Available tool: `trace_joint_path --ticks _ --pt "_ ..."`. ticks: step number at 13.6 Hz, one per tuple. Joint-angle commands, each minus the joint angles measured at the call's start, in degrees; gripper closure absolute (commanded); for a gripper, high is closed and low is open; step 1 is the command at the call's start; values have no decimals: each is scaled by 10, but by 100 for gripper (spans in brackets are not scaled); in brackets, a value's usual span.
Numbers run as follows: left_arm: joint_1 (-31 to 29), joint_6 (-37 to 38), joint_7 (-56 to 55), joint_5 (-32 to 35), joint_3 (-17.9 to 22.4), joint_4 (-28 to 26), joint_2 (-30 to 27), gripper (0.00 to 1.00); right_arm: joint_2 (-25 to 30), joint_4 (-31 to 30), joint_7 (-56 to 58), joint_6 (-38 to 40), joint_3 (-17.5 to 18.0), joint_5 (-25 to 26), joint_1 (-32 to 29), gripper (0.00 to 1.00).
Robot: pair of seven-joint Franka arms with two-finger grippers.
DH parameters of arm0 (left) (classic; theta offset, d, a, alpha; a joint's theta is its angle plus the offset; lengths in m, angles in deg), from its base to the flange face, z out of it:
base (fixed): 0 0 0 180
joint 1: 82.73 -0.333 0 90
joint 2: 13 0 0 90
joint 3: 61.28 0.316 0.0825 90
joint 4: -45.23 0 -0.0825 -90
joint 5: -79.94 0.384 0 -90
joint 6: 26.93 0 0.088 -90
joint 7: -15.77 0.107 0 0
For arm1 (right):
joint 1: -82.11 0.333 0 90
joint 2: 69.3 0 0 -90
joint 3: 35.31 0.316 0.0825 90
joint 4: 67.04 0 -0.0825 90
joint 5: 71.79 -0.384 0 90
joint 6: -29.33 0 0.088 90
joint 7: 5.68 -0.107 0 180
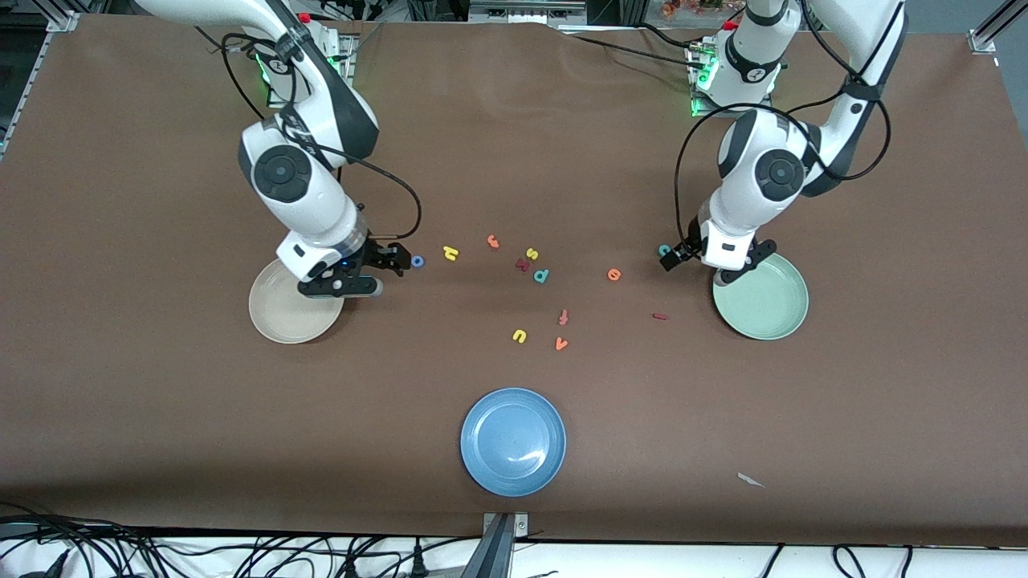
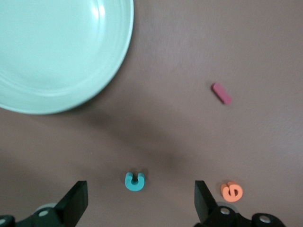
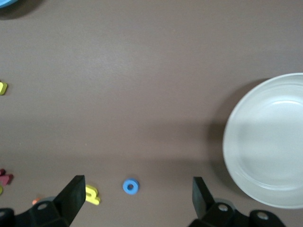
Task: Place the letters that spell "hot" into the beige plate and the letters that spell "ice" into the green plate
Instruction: 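Move the left gripper to the teal letter while the right gripper reaches the blue ring, then grasp the teal letter with the left gripper while the right gripper lowers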
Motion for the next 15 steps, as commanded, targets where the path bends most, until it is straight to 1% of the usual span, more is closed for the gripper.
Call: trace_joint_path --ticks 1,3,4,6,8,9,13,15 --pt "1 -26 -5 -14 -9 -3 30 5 -23 -25 -29 -64 11 28 -4 0" --pt "9 -37 -5 -10 -9 -5 43 10 -45 -23 -34 -68 20 35 -4 0" --pt "9 -40 -5 -9 -9 -5 47 11 -53 -23 -44 -74 28 51 -4 0" --pt "9 -48 -5 -8 -9 -7 56 14 -66 -25 -92 -79 29 100 2 0" --pt "10 -50 -4 -5 -9 -7 67 15 -79 -28 -123 -81 32 145 4 0" --pt "9 -50 -4 -5 -9 -8 68 17 -84 -28 -136 -80 33 160 4 0" --pt "9 -50 -3 -5 -8 -15 76 25 -96 -41 -161 -97 33 187 6 0" --pt "9 -51 -3 -5 -8 -15 84 29 -97 -66 -166 -143 33 187 6 0"
